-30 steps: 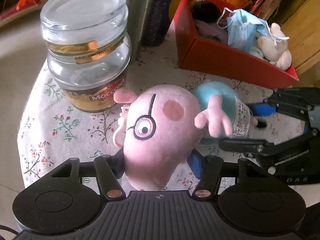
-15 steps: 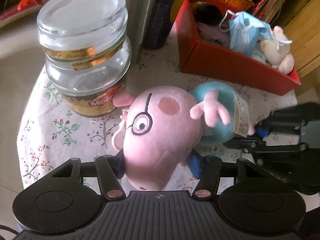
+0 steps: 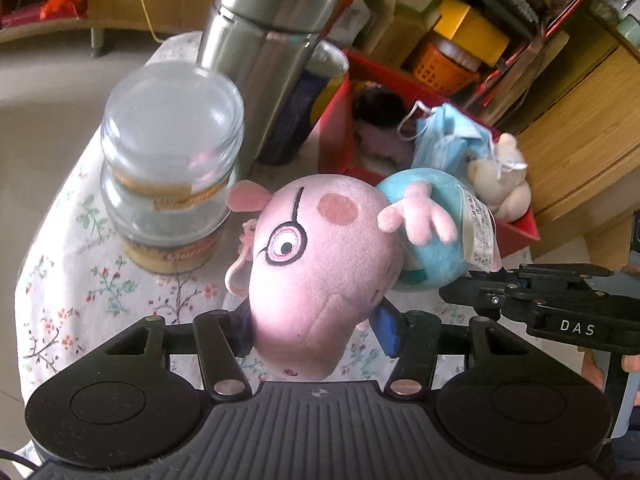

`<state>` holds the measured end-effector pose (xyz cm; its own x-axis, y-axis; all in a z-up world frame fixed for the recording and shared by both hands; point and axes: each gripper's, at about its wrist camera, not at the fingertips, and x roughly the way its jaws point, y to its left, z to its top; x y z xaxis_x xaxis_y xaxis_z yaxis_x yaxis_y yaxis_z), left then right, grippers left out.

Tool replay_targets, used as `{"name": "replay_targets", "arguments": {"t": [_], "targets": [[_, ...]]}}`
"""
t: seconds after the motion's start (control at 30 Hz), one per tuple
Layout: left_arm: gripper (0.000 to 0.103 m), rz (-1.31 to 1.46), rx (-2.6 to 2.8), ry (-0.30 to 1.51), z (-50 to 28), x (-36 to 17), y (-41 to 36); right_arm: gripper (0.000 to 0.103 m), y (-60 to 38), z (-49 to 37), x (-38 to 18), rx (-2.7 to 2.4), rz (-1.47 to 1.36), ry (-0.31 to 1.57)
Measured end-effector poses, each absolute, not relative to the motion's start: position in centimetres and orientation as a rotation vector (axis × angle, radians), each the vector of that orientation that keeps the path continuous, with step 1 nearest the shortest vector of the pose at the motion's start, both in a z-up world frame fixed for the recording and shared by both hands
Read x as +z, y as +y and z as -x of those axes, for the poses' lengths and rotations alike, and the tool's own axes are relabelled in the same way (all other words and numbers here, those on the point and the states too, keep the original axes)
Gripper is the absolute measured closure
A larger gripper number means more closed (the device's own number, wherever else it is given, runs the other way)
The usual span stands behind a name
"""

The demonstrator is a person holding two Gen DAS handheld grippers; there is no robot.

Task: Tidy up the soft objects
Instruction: 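Close left tool on the pink pig plush while right tool grasps the teal plush, then lift and carry the pig with left tool while right tool carries the teal plush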

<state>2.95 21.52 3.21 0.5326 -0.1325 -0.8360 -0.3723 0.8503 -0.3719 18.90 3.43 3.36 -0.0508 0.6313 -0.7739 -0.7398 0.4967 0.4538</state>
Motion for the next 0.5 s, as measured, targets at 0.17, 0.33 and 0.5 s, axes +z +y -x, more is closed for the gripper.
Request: {"name": "replay_targets", "arguments": {"t": [0.17, 0.33, 0.5], "targets": [[0.046, 0.513, 0.154, 0.991, -3.9, 4.6, 20.7, 0.103, 2.9, -18.8, 4.5, 1.104, 0.116, 1.142], [0.046, 0.496, 0.146, 0.958, -4.9, 5.9, 19.5, 0.103, 2.0, -19.7, 5.6, 1.073, 0.093, 1.095], [0.046, 0.437, 0.146, 0.921, -6.5, 7.5, 17.9, 0.103, 0.7, -20.3, 7.3, 1.030, 0.089, 1.039]]}}
